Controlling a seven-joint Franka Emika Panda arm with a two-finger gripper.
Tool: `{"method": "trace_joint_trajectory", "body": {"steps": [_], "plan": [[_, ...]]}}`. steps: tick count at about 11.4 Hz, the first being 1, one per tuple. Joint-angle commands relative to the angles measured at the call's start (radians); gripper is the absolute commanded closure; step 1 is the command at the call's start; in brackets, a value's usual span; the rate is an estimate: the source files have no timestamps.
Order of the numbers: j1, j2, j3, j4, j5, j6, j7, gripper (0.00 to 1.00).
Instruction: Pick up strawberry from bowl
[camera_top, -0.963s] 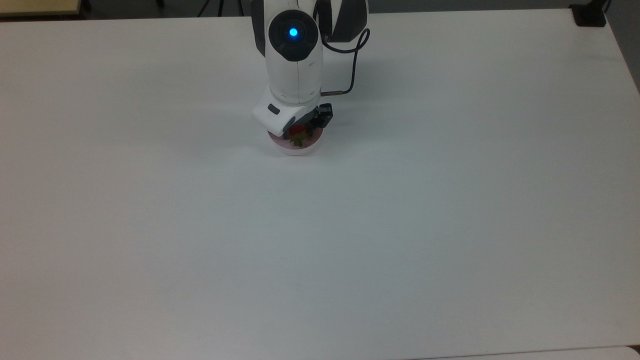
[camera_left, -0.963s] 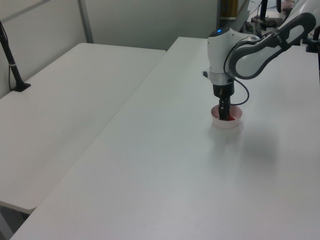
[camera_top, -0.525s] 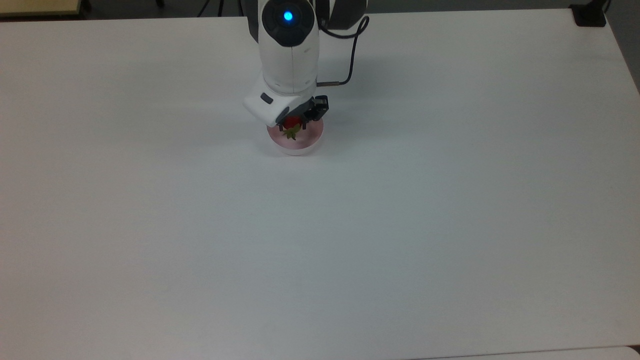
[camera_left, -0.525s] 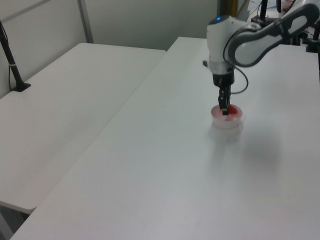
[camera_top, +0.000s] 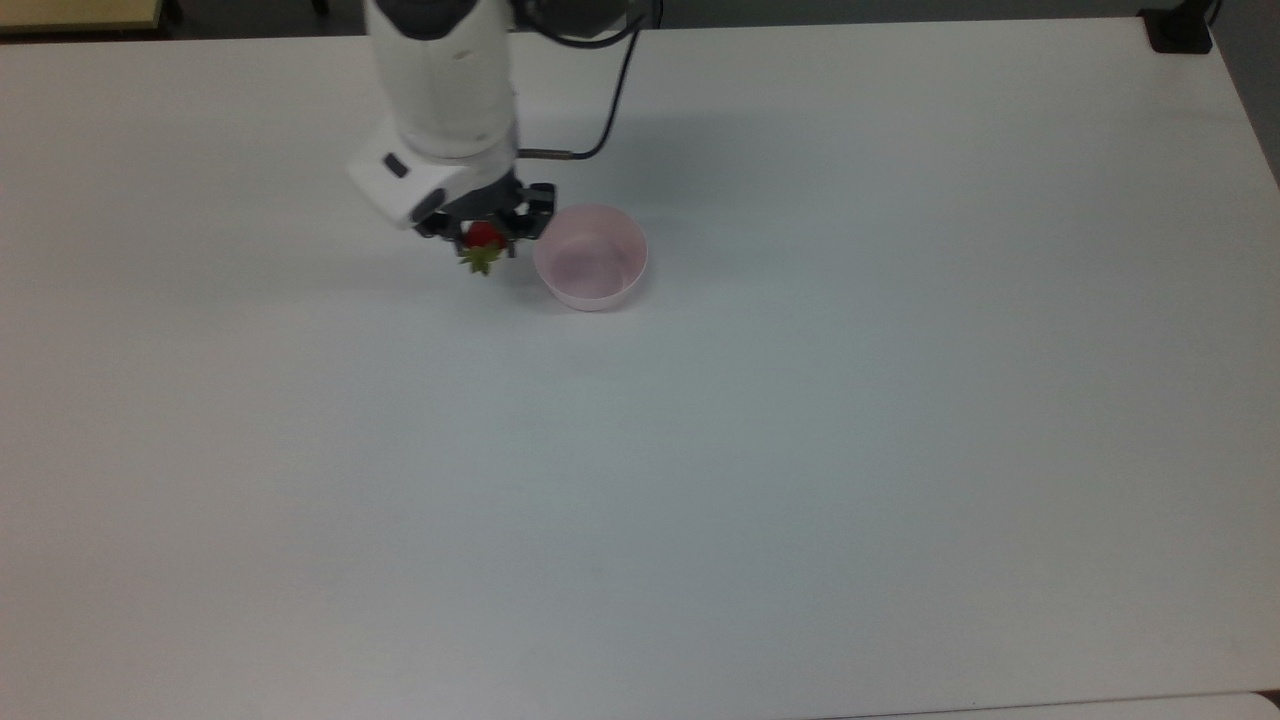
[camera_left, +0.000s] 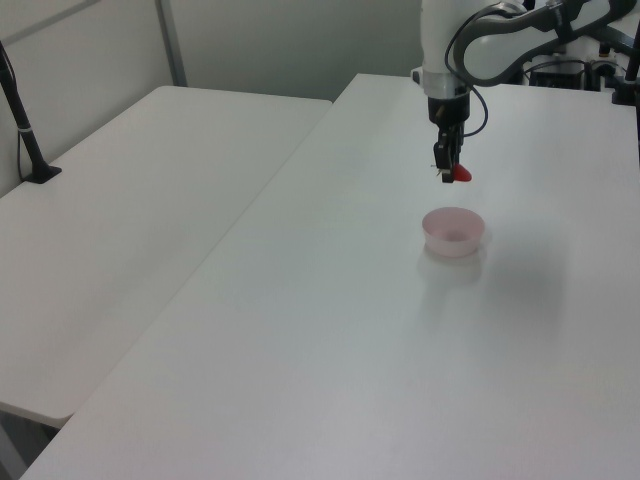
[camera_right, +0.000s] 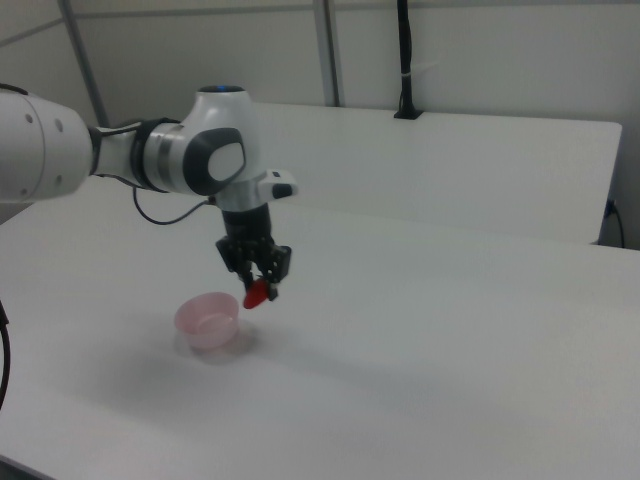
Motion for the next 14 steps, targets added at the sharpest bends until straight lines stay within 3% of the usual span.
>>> {"method": "trace_joint_trajectory", "body": {"steps": [1,3,4,6,8,11,12,14], "plan": [[-0.071,0.055,-0.008,0.015,-0.087,0.084,-0.031,0.53],[-0.105,0.089,-0.01,0.015,-0.138,0.145,-0.03,0.37],[-0.113,0.083,-0.01,0.018,-0.138,0.145,-0.027,0.0],[-0.107,0.054,-0.008,0.076,-0.127,0.106,-0.013,0.0],[-0.075,0.02,-0.002,0.171,-0.114,-0.047,0.008,0.0],[-0.01,-0.107,-0.006,0.18,-0.031,-0.175,0.012,0.0],[0.019,-0.152,-0.02,0.18,0.012,-0.224,0.019,0.0],[0.124,-0.21,-0.106,0.176,0.045,-0.267,0.155,0.0]]}}
